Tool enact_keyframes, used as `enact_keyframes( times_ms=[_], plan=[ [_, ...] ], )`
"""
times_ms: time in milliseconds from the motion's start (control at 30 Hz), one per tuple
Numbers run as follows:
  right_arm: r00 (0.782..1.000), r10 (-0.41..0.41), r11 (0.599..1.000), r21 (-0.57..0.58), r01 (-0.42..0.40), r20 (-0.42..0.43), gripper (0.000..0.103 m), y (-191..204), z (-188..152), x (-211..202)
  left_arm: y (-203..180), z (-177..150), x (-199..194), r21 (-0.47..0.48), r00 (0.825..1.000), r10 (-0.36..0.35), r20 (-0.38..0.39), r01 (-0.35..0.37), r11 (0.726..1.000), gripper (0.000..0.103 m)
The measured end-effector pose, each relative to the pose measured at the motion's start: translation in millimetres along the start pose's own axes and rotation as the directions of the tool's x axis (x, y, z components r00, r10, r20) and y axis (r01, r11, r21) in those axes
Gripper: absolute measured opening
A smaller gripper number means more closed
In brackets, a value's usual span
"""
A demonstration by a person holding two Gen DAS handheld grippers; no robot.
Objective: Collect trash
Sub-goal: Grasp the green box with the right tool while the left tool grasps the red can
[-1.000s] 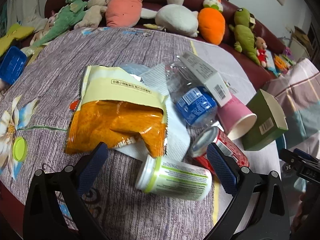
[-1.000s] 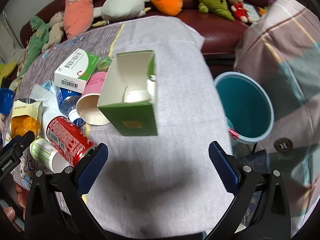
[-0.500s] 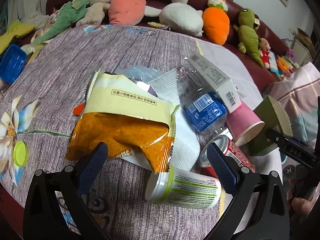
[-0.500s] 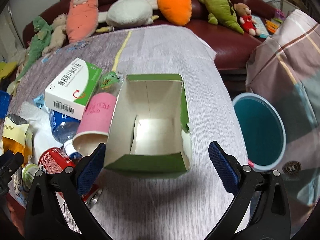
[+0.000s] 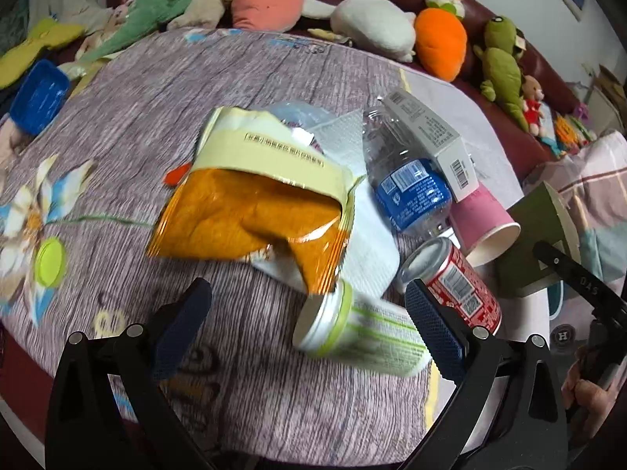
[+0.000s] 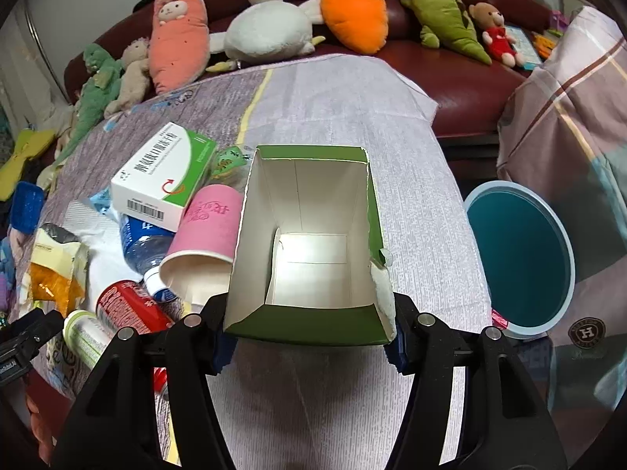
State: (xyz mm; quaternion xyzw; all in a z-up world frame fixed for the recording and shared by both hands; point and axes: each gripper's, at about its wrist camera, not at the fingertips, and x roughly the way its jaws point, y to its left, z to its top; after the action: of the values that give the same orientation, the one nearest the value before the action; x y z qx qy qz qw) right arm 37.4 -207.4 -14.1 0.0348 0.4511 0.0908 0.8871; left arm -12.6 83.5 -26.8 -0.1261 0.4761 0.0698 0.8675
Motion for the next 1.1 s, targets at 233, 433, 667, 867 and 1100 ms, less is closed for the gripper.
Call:
enact_keyframes(
  times_ms=[233,433,667,867,1100],
  plan=[
    [0.999,0.007,0.999,0.035,-0.008,0.044,0.057,-28,-12,-26,-56,-1,-1,0.102,0.989,-0.128,-0.073,0.135,0.986,0.099],
    [0.997,-0.008,0.996,0.092,0.002,0.072,0.057,-64,-22,-43,-103,-3,34,0.160,0.980,-0.091,-0.177,0.120,0.980,0.099],
    [0.999,0.021,0.990,0.137,-0.027,0.044,0.057,-88,-32,-34,-119,5,67,0.127,0.971,-0.044,-0.235,0.076,0.989,0.099],
    [0.998,0.044,0.988,0.145,-0.048,0.033,0.057,-93,-34,-29,-127,-2,69,0.160,0.979,-0.015,-0.204,0.049,0.986,0.075],
    [0.998,0.058,0.988,0.141,-0.061,0.029,0.057,-96,-32,-26,-134,-10,72,0.235,0.970,0.039,-0.239,0.019,0.972,0.084]
  ],
)
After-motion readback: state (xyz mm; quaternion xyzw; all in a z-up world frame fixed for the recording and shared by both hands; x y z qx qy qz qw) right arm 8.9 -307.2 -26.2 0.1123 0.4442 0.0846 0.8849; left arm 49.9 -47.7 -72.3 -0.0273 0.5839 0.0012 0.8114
